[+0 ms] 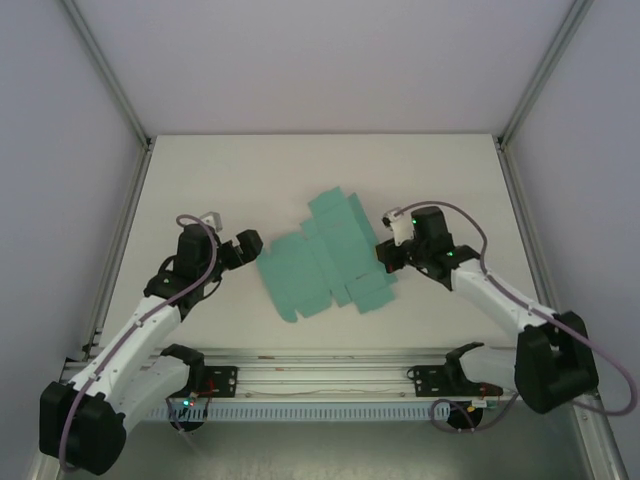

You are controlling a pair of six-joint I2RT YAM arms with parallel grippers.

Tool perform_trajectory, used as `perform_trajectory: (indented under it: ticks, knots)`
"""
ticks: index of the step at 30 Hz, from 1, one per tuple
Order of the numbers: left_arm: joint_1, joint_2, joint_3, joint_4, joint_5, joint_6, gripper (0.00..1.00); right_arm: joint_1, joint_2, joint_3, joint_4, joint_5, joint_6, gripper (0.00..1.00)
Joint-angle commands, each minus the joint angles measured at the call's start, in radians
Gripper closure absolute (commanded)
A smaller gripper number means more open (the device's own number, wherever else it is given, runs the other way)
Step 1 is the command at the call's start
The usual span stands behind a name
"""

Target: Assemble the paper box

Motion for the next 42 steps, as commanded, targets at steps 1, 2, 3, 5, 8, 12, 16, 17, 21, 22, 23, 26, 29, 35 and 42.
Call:
perform_trajectory:
  ticks: [1, 2, 3, 5, 8, 12, 16, 17, 21, 22, 23, 26, 29, 35, 42]
  knots:
    - [0.0, 0.049, 0.046, 0.048, 0.075, 0.015, 0.0, 0.053, 0.053, 0.078, 0.034, 0.263, -0.236, 1.0]
    - [0.0, 0.068, 0.055, 0.071, 0.11, 0.016, 0.0, 0.081, 0.071, 0.085, 0.057, 0.32, -0.289, 1.0]
    - [0.0, 0.091, 0.068, 0.09, 0.143, 0.017, 0.0, 0.118, 0.089, 0.087, 0.092, 0.388, -0.352, 1.0]
    - [-0.001, 0.137, 0.102, 0.104, 0.183, 0.01, 0.0, 0.189, 0.115, 0.086, 0.149, 0.49, -0.475, 1.0]
    - [0.0, 0.208, 0.164, 0.119, 0.261, 0.008, 0.0, 0.294, 0.158, 0.06, 0.27, 0.64, -0.662, 1.0]
    - [-0.001, 0.296, 0.236, 0.169, 0.32, -0.021, 0.0, 0.37, 0.213, 0.013, 0.465, 0.743, -0.787, 1.0]
    - [-0.006, 0.404, 0.333, 0.19, 0.446, -0.031, 0.0, 0.393, 0.213, 0.02, 0.455, 0.688, -0.753, 1.0]
    - [-0.01, 0.429, 0.353, 0.198, 0.464, -0.031, 0.0, 0.401, 0.21, 0.016, 0.459, 0.683, -0.754, 1.0]
    - [-0.029, 0.538, 0.467, 0.139, 0.472, 0.012, 0.0, 0.411, 0.198, 0.008, 0.452, 0.686, -0.756, 1.0]
    - [-0.034, 0.562, 0.498, 0.112, 0.474, 0.026, 0.0, 0.412, 0.194, 0.008, 0.439, 0.682, -0.756, 1.0]
    - [-0.038, 0.587, 0.528, 0.092, 0.487, 0.045, 0.01, 0.412, 0.188, 0.008, 0.427, 0.677, -0.756, 1.0]
    - [-0.056, 0.641, 0.599, 0.034, 0.482, 0.108, 0.0, 0.415, 0.175, -0.004, 0.421, 0.679, -0.749, 1.0]
    - [-0.074, 0.679, 0.644, -0.005, 0.46, 0.127, 0.02, 0.417, 0.166, -0.01, 0.422, 0.684, -0.739, 1.0]
    - [-0.147, 0.693, 0.589, 0.047, 0.48, 0.113, 0.26, 0.417, 0.157, -0.026, 0.444, 0.696, -0.714, 1.0]
    - [-0.217, 0.609, 0.468, 0.06, 0.365, 0.064, 0.35, 0.417, 0.131, -0.024, 0.471, 0.73, -0.688, 1.0]
